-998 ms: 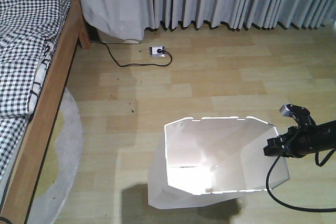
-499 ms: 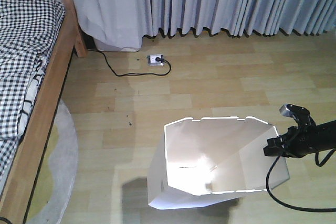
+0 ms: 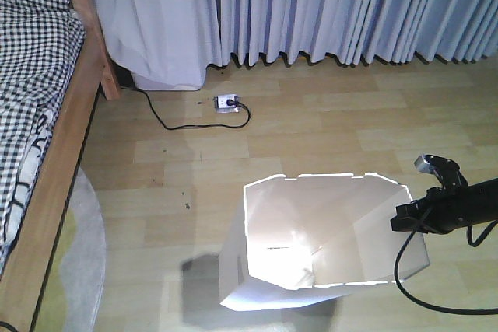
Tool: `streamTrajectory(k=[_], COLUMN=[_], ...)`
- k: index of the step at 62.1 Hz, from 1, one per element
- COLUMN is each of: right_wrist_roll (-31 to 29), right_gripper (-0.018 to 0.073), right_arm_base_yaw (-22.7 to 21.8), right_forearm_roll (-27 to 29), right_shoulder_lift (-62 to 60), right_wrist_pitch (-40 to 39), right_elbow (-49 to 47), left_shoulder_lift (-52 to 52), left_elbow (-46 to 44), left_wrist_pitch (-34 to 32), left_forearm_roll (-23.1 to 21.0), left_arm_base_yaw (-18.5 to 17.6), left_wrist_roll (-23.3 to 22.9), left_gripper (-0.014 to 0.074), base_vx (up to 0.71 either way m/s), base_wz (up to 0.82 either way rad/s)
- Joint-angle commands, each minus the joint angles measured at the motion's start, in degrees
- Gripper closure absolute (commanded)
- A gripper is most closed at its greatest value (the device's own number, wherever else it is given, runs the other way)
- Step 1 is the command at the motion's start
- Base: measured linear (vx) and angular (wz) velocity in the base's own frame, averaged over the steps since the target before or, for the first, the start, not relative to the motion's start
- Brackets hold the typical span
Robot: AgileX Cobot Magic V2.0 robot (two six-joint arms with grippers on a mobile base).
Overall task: Move trash bin to bedside with robot
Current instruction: 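Carry the bin in the right gripper to the bed foot by the curtains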
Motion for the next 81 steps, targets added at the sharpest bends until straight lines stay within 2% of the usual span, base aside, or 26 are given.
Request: streamTrajectory(k=[1, 81], right_wrist_roll=[0.64, 0.64], right_gripper=[0.0563, 0.0563], right_arm_base_yaw=[-0.17, -0.17], right_forearm_roll=[3.51, 3.51], right_shoulder_lift=[-3.9, -3.9], right_wrist_pitch=[13.22, 13.22], right_elbow=[-0.49, -0.49], left_shoulder_lift=[-0.41, -0.41], left_elbow=[0.67, 0.67], left_wrist_pitch=[-4.3, -4.3], left_forearm_roll=[-0.54, -0.54], left_arm_base_yaw=[-0.37, -0.37], left_wrist_roll=[-0.79, -0.79], left_gripper=[0.0603, 0.0603], base_vx=[0.21, 0.19], base_wz=[-0.01, 0.02])
